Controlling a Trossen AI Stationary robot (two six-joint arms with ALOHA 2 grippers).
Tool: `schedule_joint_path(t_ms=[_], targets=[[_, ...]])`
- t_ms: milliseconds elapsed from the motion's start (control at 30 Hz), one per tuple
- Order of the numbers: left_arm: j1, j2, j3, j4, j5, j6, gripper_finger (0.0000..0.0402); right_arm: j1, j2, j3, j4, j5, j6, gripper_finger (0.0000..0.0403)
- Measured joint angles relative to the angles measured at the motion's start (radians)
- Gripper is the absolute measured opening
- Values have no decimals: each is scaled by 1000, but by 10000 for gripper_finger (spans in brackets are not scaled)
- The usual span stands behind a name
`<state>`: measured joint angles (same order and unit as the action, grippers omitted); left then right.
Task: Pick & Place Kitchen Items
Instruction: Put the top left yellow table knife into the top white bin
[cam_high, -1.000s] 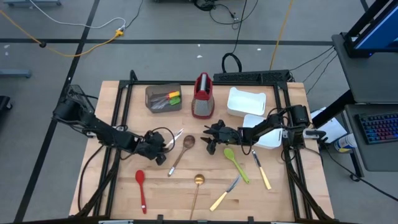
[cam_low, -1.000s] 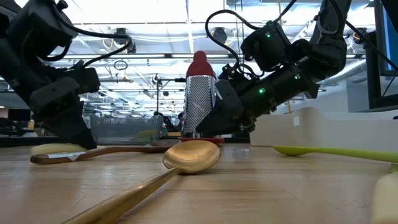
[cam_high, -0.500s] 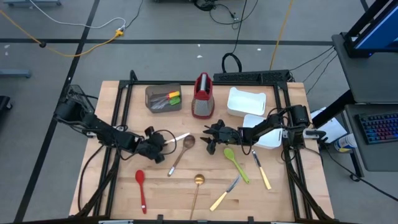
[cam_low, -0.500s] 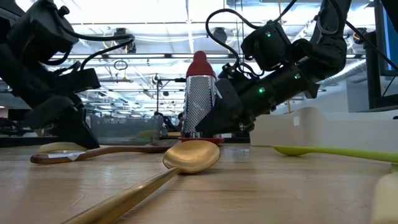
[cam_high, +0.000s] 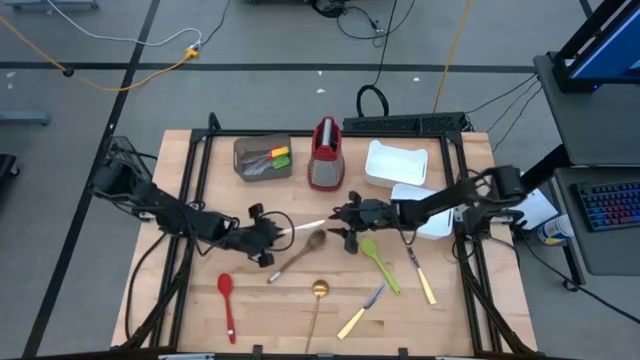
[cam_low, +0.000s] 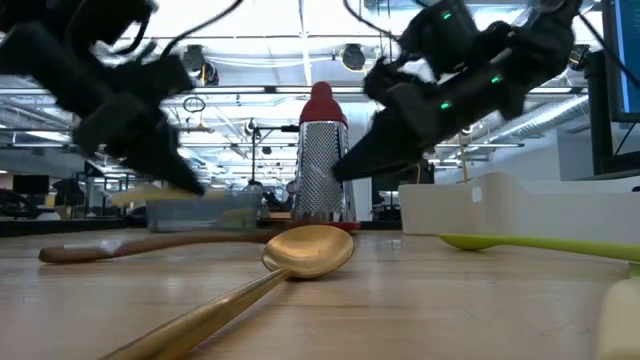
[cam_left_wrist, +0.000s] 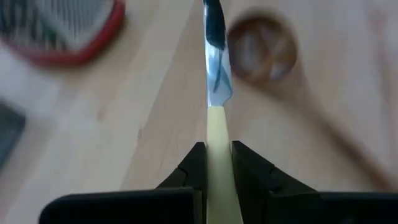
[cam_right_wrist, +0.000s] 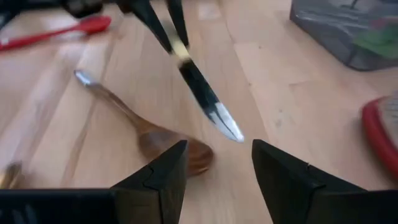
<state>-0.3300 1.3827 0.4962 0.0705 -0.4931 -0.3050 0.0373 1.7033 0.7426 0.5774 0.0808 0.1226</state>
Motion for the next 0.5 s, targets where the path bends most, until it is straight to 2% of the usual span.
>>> schedule_joint_path(t_ms=[133,300,400,500], targets=[[21,-1,77,-2,-4,93,46,25,-123,-63,-80,78,-15,171],[58,-1,177,-4,-4,238,48,68,-278,-221,-66,178,1,171],[84,-1,255,-37,11,341,49,103,-350,-339,33,228,23,171],[120,10,349,-94,70,432,49,131,-393,-470,236,233,25,171]])
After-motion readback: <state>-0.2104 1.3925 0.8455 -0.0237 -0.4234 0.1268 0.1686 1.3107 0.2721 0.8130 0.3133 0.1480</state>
